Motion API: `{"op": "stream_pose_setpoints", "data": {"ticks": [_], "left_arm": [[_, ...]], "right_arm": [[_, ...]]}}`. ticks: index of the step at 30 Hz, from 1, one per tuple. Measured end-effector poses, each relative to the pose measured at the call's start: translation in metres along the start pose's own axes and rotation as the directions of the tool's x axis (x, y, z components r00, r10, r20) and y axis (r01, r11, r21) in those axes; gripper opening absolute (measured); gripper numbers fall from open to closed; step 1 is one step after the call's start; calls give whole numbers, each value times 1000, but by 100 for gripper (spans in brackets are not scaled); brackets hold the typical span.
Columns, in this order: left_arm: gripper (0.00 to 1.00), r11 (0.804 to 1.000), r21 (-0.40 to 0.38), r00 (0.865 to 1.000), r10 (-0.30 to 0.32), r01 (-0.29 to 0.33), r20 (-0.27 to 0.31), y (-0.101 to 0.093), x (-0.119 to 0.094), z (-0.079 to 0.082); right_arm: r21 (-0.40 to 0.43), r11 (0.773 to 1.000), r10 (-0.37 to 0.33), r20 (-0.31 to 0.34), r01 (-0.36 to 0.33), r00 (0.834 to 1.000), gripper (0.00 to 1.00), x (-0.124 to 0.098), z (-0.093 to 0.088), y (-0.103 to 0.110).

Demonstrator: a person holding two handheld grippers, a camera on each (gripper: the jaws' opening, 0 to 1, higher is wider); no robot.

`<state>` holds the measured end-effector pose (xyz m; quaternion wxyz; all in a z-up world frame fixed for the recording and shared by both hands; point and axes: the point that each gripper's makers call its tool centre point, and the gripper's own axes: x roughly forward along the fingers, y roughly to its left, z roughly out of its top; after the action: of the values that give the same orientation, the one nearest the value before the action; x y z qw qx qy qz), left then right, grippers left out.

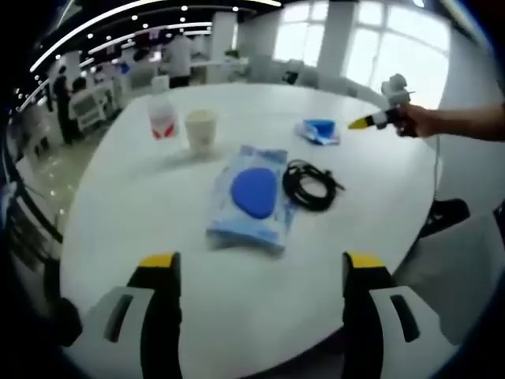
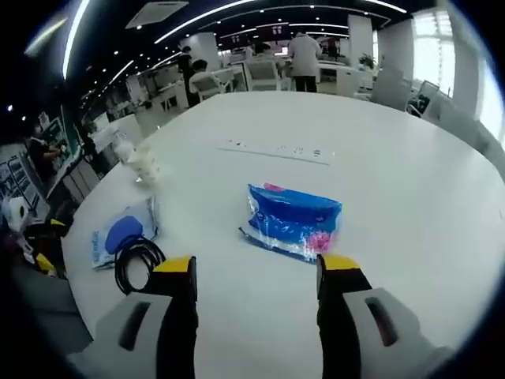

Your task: Arrange the tabletop items into an orderly group along one side of the table until the central work area is clear of visible clutter.

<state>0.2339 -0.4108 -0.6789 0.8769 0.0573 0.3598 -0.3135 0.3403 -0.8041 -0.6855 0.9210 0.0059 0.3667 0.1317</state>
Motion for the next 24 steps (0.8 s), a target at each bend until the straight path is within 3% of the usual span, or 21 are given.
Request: {"op": "stream_pose_setpoints", "data": {"ticks": [13,24], "left_arm": [[81,1000,-7,1000,2,-1,8,2,0,2],[81,1000,-5,1000,-4,4,13,0,0,4]], "right_arm": [[-28,999,36,-49,-37,998,61,-9,-42,26],[-58,996,61,-63,-64,996,60,-30,-49,61]]}}
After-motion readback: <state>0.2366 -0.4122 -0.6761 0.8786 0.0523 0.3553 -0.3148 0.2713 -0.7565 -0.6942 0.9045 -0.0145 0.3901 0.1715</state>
